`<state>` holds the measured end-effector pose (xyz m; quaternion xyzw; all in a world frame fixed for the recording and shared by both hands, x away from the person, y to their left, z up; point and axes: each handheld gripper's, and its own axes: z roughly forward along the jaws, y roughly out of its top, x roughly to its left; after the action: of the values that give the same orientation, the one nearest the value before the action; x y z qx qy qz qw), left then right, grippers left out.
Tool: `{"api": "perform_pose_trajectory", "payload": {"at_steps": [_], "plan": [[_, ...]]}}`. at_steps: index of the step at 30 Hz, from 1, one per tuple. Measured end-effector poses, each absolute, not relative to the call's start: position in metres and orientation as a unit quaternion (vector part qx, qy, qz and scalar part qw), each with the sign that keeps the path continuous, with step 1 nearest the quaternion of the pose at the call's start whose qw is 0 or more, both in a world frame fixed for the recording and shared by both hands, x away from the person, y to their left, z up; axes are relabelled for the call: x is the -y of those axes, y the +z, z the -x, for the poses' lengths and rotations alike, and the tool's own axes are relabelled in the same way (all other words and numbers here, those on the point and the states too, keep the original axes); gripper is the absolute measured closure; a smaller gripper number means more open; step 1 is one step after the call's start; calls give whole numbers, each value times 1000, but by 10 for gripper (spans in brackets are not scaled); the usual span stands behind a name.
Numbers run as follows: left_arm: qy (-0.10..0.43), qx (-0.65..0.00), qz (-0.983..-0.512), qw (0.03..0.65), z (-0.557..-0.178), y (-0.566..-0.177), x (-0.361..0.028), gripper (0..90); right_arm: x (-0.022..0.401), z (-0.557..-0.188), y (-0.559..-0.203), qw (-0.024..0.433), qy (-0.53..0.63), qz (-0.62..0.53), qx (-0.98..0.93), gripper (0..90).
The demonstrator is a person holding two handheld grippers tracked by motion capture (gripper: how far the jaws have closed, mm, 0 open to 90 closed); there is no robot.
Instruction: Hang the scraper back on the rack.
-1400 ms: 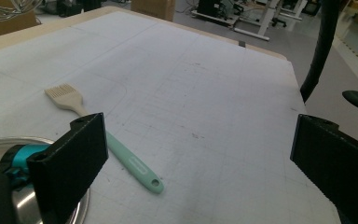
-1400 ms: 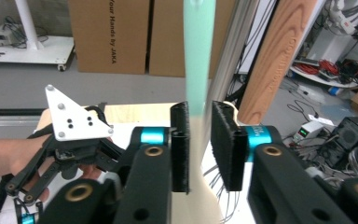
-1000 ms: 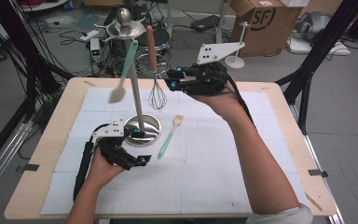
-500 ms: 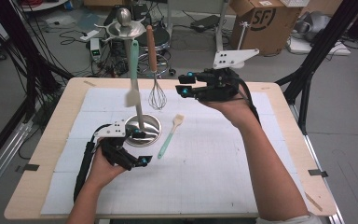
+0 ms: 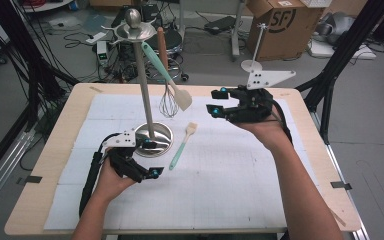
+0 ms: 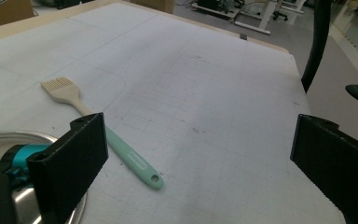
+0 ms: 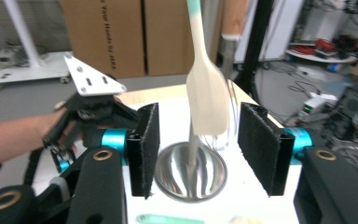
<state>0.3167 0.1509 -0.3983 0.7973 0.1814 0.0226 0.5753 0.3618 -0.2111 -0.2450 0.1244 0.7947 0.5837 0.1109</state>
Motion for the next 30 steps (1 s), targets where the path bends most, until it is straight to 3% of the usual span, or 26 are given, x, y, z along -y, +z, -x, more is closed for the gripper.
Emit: {"api": "perform_pose_trajectory", "payload": {"at_steps": [30], "plan": [[20, -183, -799, 572, -317, -400, -150, 45, 292, -322, -326, 131, 582, -239, -766, 306]]}}
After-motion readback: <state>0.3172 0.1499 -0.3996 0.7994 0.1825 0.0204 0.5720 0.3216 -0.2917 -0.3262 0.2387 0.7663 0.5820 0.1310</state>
